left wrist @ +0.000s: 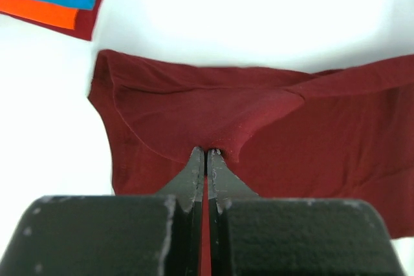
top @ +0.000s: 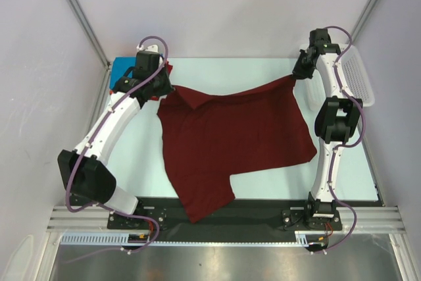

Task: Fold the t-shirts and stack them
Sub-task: Fold the tshirt

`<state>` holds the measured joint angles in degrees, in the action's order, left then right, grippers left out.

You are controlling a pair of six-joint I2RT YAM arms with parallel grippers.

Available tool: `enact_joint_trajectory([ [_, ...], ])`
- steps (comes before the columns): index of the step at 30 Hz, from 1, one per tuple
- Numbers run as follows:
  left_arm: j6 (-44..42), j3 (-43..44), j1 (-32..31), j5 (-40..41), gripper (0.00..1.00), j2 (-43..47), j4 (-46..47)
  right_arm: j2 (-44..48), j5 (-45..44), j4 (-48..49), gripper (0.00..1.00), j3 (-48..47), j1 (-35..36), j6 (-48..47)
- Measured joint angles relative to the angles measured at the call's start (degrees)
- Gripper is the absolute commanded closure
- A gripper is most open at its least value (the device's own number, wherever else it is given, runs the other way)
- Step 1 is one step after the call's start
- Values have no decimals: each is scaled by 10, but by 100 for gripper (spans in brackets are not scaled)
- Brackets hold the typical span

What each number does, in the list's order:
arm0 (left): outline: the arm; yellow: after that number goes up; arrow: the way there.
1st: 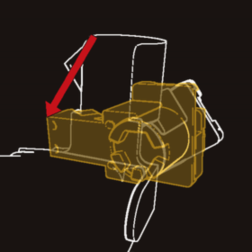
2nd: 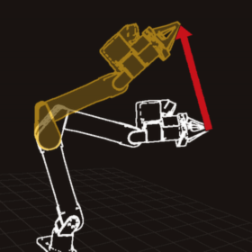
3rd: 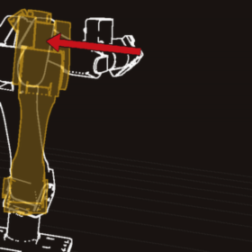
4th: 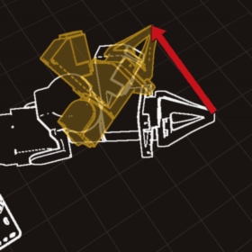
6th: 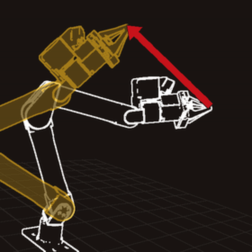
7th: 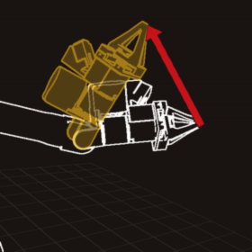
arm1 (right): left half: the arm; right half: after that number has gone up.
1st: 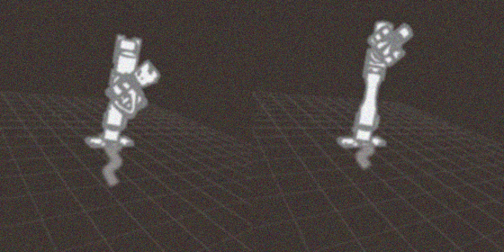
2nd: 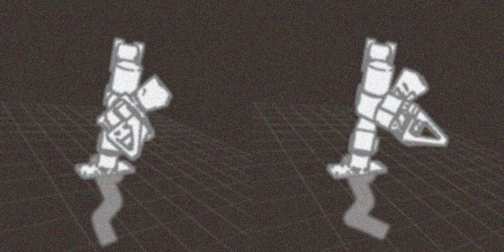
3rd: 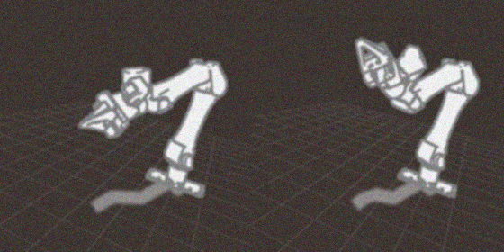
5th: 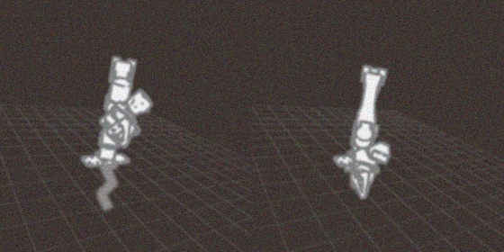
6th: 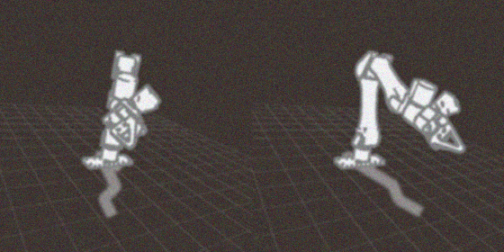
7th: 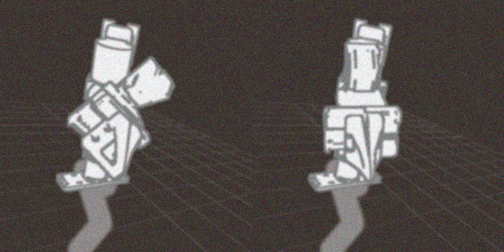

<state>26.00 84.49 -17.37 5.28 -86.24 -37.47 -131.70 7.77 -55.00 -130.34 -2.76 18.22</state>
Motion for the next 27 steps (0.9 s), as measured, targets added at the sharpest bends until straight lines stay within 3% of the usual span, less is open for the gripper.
enact_joint_trajectory([
  [17,1,8,1,17,100,11,-6,0,20,16,100,-1,-2,18],
  [27,13,-78,0,-1,100,71,-9,29,17,16,100,134,1,16],
])
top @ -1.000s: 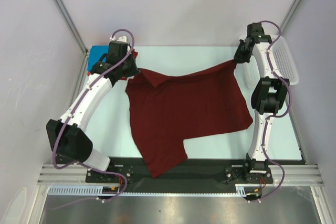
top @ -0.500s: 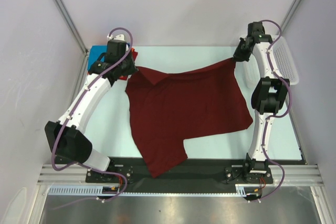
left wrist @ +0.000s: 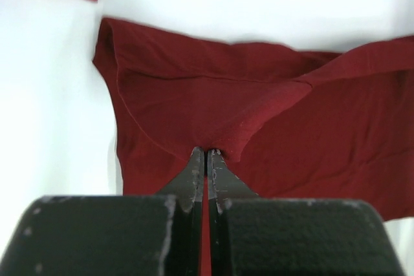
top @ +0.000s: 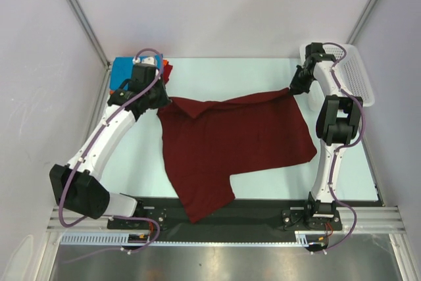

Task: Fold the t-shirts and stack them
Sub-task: Fold the tshirt

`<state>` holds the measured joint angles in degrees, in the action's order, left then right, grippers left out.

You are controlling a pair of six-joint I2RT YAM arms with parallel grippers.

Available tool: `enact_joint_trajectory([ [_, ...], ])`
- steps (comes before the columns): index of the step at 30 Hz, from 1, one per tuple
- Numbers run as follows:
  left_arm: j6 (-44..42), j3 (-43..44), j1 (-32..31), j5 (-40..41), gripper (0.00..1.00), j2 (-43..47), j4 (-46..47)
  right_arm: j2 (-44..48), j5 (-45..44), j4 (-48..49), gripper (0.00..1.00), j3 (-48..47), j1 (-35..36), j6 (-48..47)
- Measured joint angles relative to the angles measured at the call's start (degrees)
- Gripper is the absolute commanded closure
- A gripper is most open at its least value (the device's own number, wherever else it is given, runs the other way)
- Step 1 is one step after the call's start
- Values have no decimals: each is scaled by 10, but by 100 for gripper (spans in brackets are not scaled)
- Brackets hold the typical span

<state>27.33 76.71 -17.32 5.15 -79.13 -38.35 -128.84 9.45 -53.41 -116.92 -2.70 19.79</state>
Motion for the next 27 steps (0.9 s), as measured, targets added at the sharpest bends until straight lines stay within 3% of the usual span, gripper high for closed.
enact_joint_trajectory([
  [14,27,-114,-8,-39,100,4,5,5,-41,-34,100,9,3,-15],
  [27,27,-122,-8,-39,100,12,-5,17,-61,-53,100,83,12,-15],
])
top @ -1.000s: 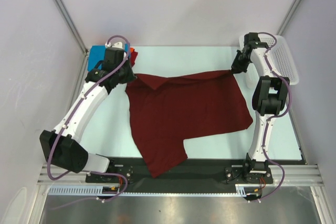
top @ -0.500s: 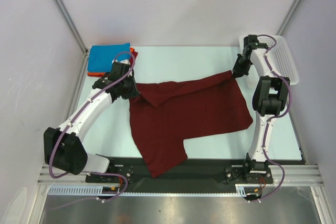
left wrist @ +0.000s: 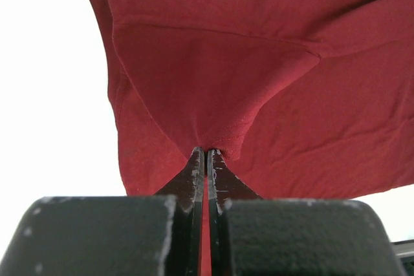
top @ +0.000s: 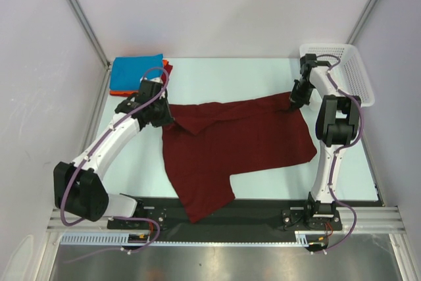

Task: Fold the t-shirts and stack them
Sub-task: Fold the tshirt

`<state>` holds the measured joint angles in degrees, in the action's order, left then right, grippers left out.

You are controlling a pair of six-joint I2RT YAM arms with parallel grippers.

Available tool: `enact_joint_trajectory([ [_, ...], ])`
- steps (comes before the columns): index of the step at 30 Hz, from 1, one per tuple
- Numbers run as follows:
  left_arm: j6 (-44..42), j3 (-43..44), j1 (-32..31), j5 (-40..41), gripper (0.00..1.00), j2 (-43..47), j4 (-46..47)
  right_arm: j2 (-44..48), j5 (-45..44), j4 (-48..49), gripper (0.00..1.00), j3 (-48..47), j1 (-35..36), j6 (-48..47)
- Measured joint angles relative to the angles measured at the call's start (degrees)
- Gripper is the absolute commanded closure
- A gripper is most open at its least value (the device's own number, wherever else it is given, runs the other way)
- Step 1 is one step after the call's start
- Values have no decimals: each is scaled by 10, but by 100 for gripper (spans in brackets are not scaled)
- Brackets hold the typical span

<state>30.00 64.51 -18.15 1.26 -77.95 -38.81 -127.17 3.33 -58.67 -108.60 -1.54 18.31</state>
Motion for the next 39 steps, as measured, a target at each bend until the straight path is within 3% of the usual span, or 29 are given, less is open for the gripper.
enact_joint_trajectory([
  [25,0,19,1,-6,100,28,-24,37,-20,-27,100,2,-2,-3],
  [39,-5,-19,1,-16,100,50,-29,78,-38,-19,100,75,2,-2],
])
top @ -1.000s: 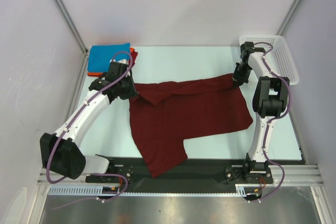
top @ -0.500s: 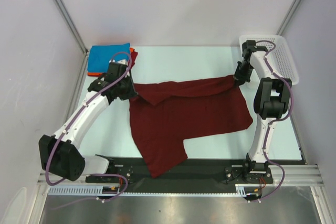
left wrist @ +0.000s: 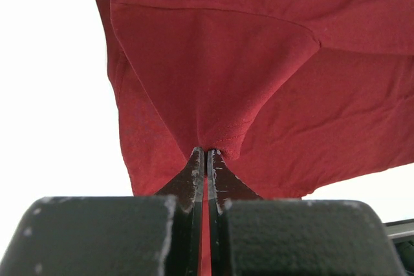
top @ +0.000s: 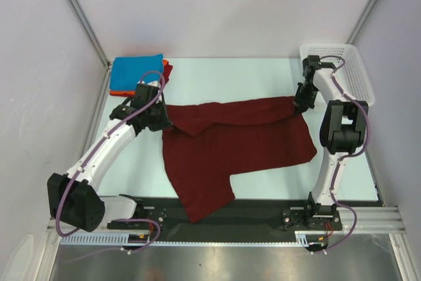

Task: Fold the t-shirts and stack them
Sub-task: Fold the tshirt

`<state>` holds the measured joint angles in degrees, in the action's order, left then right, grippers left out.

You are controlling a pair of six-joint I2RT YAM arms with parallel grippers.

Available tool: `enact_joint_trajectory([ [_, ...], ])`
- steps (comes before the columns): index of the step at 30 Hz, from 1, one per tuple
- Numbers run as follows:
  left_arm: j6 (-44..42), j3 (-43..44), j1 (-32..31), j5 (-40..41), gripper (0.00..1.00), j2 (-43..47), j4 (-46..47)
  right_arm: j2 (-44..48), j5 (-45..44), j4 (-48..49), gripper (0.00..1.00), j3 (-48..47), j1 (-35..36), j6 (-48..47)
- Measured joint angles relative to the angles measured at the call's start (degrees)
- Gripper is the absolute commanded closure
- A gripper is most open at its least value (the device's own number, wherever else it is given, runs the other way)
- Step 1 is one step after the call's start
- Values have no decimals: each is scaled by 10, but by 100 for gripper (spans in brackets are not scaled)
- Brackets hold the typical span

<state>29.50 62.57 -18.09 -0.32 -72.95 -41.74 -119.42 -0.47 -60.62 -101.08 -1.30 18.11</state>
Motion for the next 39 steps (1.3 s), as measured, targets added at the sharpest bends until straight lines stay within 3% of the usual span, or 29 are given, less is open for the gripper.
enact_joint_trajectory([
  [13,-1,-24,0,-5,100,0,0,34,-13,15,100,18,2,-2],
  [15,-1,-28,0,-5,100,0,1,33,-13,17,97,25,3,-2],
  [17,-1,-31,0,-5,99,0,0,33,-13,18,87,29,4,-1],
  [18,-1,-32,0,-5,85,0,0,33,-15,19,83,31,4,-2],
  [19,-4,-34,0,-7,71,0,0,32,-17,18,69,31,4,-2],
  [21,-10,-38,0,-14,42,-1,0,31,-23,17,58,31,6,-2],
  [22,-13,-38,0,-16,35,-2,-2,31,-28,15,49,31,9,-5],
  [24,-14,-39,0,-19,20,1,-1,31,-41,0,45,21,17,-9],
  [29,-10,-30,0,-5,25,33,0,55,-39,5,43,-8,95,-1],
  [30,-10,-21,0,0,30,34,2,65,-32,16,45,-8,121,3],
  [33,-9,1,6,2,49,25,24,86,15,69,61,4,198,26],
  [35,-9,15,16,-5,52,0,44,90,57,120,71,18,253,56],
  [36,-10,23,25,-16,64,-19,52,87,82,153,92,28,275,77],
  [37,-9,32,34,-26,67,-43,59,83,91,163,99,30,294,83],
  [39,-15,60,46,-42,70,-100,59,65,110,196,100,29,323,111],
])
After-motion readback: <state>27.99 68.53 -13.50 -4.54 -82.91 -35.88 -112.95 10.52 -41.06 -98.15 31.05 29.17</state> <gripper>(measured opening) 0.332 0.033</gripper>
